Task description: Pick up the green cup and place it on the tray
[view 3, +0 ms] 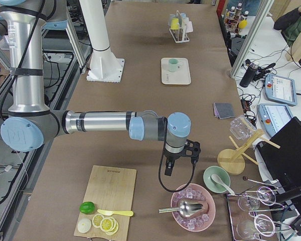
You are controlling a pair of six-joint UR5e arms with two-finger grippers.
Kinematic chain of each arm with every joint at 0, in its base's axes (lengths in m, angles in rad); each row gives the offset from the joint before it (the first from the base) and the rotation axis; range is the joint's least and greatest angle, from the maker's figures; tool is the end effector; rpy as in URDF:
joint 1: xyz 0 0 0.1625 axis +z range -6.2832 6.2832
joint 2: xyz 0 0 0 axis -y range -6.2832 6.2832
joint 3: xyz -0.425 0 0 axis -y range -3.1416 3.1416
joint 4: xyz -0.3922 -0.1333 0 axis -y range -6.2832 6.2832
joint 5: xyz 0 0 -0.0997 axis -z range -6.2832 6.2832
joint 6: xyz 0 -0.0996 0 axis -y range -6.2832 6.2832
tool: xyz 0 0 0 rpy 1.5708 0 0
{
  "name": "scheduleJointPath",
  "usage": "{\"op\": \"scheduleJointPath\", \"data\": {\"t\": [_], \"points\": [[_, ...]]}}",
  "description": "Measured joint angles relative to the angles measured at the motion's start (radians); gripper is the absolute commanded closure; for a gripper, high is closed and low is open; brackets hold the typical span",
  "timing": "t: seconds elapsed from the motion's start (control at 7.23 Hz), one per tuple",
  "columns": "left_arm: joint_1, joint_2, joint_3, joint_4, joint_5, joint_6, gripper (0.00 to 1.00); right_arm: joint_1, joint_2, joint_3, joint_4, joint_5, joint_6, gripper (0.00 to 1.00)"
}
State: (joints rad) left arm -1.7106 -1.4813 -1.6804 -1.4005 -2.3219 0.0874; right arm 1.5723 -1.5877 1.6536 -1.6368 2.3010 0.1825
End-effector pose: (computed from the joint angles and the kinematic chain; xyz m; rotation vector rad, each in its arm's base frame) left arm -0.1263 -0.4284 0.6648 -0.0572 0.7613 -0.1062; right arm 0.0676 -0.4838 0.6358 -0.0662 -0.7282 0.1758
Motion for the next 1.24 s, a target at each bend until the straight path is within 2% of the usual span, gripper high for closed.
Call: {"op": "scheduleJointPath", "data": {"t": [1.24], "points": [[0.0, 0.009, -0.012, 0.001, 0.014, 0.0, 0.02, 0.0, 0.001, -0.001, 0.0, 0.0, -0.003, 0.0]]}}
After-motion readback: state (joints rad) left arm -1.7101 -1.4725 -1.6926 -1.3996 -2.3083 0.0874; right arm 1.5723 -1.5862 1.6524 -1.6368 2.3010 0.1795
